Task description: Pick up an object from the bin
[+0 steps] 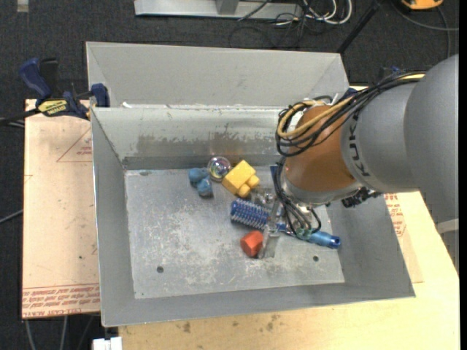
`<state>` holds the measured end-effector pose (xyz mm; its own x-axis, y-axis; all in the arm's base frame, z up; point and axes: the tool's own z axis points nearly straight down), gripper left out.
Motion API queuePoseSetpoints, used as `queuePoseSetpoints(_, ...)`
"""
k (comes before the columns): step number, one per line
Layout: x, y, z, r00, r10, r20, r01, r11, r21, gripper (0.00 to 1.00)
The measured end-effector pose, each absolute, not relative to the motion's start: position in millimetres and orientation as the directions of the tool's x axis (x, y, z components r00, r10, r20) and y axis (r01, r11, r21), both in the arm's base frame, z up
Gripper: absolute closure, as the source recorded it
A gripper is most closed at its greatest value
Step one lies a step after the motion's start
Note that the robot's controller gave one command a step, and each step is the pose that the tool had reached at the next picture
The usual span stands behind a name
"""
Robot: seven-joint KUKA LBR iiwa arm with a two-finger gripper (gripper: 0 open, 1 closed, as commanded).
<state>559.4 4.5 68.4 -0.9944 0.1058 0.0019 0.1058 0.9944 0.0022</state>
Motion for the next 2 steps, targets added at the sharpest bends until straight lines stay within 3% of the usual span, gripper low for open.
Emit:
queuePoseSetpoints(1, 559.9, 4.6, 68.5, -0.995, 0.104, 0.001, 0.104, 0.995, 0.003, 0.0)
queuePoseSetpoints(2, 559.8, 5.6, 68.6, -0.995, 0.104, 0.001, 0.104, 0.995, 0.004, 1.0)
